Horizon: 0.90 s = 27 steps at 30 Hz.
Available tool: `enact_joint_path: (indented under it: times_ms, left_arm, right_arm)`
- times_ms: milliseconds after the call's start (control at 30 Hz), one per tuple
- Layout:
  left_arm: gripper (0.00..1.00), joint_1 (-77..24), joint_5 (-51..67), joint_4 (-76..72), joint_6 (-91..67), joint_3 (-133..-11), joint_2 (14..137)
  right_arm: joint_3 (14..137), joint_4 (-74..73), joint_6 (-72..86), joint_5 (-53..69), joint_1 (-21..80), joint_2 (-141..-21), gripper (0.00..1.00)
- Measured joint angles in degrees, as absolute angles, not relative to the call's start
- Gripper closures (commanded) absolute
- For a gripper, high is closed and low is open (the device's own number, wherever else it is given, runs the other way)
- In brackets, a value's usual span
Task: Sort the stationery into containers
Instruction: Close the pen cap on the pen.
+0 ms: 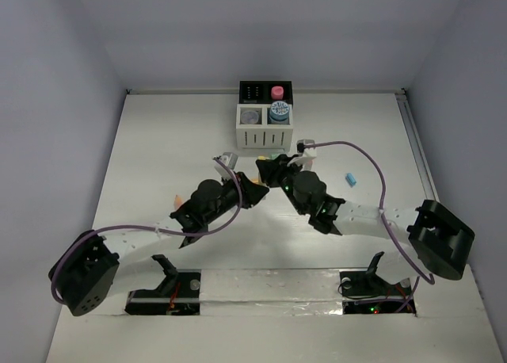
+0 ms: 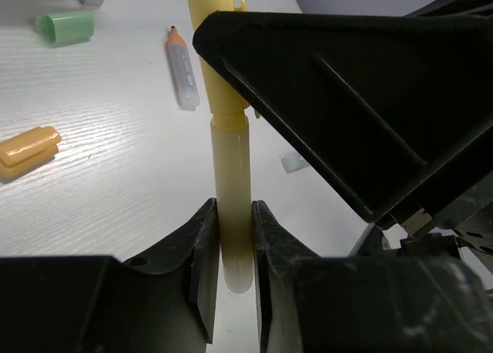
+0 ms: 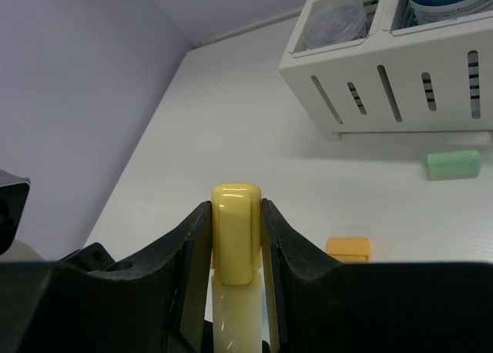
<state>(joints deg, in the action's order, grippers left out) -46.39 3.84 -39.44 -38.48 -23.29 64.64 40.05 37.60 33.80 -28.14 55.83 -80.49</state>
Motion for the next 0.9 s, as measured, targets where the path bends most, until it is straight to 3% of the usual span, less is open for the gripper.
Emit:
enact_joint_path:
  times_ms: [300, 667, 900]
  left_arm:
    - [1.0, -46.4, 4.9, -37.0, -39.3, -24.4, 61.2]
    - [1.0, -46.8, 5.3, -34.5, -37.6, -28.9, 60.8]
    - [1.0, -47.4, 5.6, -30.4, -34.2, -30.2, 59.7]
  right_arm:
    - [36.9, 47.0, 32.6, -27.2, 56.4, -79.3, 0.83]
    - [36.5, 47.3, 32.4, -26.3, 56.3, -75.0, 1.0]
    - [34.7, 46.9, 33.7, -25.4, 56.4, -72.9, 1.0]
